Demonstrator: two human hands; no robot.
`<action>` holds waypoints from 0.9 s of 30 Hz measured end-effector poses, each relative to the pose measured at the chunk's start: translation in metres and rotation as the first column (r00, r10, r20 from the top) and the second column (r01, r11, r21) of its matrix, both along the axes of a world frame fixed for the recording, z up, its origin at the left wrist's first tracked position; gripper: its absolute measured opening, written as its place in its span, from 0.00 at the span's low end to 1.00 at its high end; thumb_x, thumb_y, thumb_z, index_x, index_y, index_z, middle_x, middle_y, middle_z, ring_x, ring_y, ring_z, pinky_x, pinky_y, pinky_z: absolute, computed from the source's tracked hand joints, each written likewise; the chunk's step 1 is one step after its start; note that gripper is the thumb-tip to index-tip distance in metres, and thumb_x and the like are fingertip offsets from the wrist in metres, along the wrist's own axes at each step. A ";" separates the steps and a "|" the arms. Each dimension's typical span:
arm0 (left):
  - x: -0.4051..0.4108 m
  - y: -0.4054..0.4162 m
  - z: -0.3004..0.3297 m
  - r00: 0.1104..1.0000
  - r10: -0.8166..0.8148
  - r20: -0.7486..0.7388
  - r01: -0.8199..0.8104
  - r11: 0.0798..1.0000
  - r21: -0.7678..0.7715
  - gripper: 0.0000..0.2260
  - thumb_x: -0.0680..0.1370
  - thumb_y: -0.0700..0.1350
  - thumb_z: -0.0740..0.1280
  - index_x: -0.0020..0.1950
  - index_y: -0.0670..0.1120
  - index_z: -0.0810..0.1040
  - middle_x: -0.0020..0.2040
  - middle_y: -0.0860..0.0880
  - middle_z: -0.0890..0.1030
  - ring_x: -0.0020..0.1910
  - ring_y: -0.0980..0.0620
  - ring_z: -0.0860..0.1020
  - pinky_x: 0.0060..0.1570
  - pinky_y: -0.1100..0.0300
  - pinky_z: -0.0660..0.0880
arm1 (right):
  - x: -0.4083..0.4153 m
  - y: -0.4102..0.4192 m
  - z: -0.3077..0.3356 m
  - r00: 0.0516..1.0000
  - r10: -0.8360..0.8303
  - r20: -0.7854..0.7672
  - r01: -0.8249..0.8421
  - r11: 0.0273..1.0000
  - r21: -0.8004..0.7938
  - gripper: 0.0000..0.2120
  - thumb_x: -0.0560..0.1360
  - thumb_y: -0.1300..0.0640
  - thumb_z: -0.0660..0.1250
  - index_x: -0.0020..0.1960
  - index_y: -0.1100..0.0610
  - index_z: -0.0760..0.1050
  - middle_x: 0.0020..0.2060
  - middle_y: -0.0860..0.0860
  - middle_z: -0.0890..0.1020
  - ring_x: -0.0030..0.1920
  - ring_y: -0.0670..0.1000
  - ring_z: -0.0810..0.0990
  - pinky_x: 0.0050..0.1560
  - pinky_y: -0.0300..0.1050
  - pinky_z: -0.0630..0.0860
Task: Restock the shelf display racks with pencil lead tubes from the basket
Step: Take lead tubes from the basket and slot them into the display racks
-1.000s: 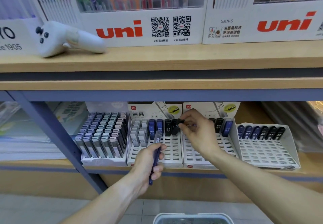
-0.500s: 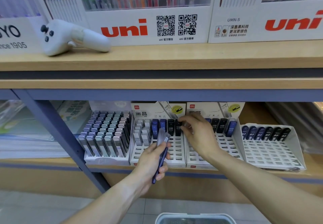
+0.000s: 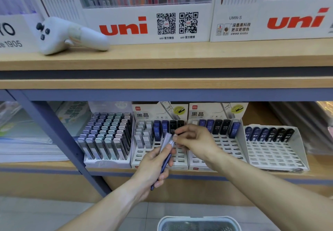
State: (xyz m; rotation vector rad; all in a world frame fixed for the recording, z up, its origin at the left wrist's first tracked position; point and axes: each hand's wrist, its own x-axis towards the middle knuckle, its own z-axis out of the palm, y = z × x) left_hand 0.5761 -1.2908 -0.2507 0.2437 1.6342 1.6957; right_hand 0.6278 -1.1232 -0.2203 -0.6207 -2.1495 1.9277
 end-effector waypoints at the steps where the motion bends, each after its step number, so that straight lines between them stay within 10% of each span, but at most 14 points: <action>1: 0.001 0.000 0.002 1.000 -0.014 0.016 0.014 1.000 0.000 0.20 0.80 0.58 0.66 0.56 0.42 0.81 0.38 0.47 0.75 0.23 0.53 0.62 0.19 0.65 0.55 | 0.001 0.000 0.000 1.000 -0.008 -0.008 0.007 0.998 -0.056 0.09 0.74 0.62 0.76 0.53 0.59 0.82 0.40 0.56 0.86 0.39 0.49 0.85 0.41 0.41 0.81; 10: 0.002 0.000 0.010 0.986 -0.029 0.162 0.019 0.998 0.063 0.18 0.84 0.54 0.59 0.55 0.41 0.79 0.37 0.47 0.74 0.23 0.53 0.61 0.18 0.66 0.55 | 0.002 0.012 0.007 0.996 -0.070 -0.060 0.045 0.935 -0.353 0.07 0.76 0.65 0.73 0.54 0.62 0.83 0.44 0.59 0.86 0.40 0.51 0.84 0.43 0.41 0.83; 27: -0.001 -0.011 0.010 0.999 0.044 -0.017 -0.044 0.999 0.008 0.16 0.82 0.56 0.65 0.55 0.43 0.71 0.38 0.49 0.74 0.24 0.54 0.62 0.18 0.66 0.57 | 0.015 0.027 0.010 0.970 0.243 0.012 -0.242 0.960 0.144 0.13 0.72 0.65 0.77 0.55 0.56 0.82 0.48 0.52 0.87 0.50 0.53 0.86 0.52 0.45 0.83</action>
